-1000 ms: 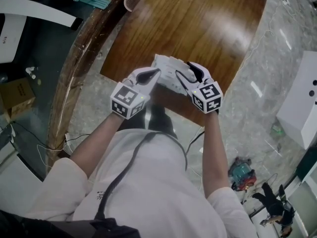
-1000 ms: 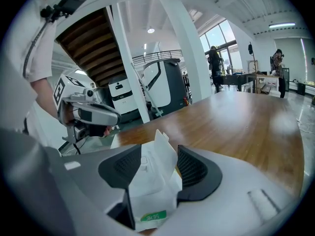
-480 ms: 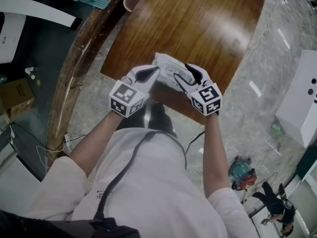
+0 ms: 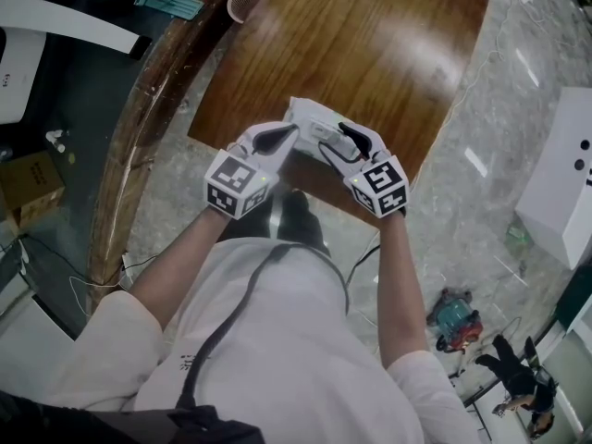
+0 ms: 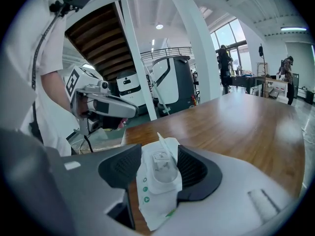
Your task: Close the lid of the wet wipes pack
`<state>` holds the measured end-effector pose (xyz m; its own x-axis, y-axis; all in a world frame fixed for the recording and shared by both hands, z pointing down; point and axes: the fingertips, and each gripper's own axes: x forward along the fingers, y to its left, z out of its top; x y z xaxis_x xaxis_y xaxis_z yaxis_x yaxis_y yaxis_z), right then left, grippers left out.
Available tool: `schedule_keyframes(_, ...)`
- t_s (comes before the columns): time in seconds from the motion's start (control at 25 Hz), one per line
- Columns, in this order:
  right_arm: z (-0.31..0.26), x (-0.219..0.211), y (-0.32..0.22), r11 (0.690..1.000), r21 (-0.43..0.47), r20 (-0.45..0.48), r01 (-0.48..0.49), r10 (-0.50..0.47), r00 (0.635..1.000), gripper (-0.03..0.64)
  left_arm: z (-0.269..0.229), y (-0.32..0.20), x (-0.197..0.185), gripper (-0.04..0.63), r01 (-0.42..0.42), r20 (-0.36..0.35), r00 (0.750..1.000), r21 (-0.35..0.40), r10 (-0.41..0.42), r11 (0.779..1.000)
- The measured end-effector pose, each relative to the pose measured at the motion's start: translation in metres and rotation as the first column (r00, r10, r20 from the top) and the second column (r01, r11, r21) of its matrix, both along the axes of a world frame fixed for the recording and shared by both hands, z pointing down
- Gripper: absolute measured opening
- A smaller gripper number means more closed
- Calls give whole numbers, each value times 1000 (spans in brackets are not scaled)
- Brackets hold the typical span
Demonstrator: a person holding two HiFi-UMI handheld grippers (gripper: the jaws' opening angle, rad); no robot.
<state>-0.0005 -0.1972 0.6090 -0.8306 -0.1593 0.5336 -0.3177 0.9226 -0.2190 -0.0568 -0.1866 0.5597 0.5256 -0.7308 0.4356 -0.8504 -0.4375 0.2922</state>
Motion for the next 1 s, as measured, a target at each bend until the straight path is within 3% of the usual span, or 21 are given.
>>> schedule_keyframes(1.0,33,-30,51,985,41,-212,168,-156,965,225,9,13,-1,3,-44,-15,999,-19,44,999)
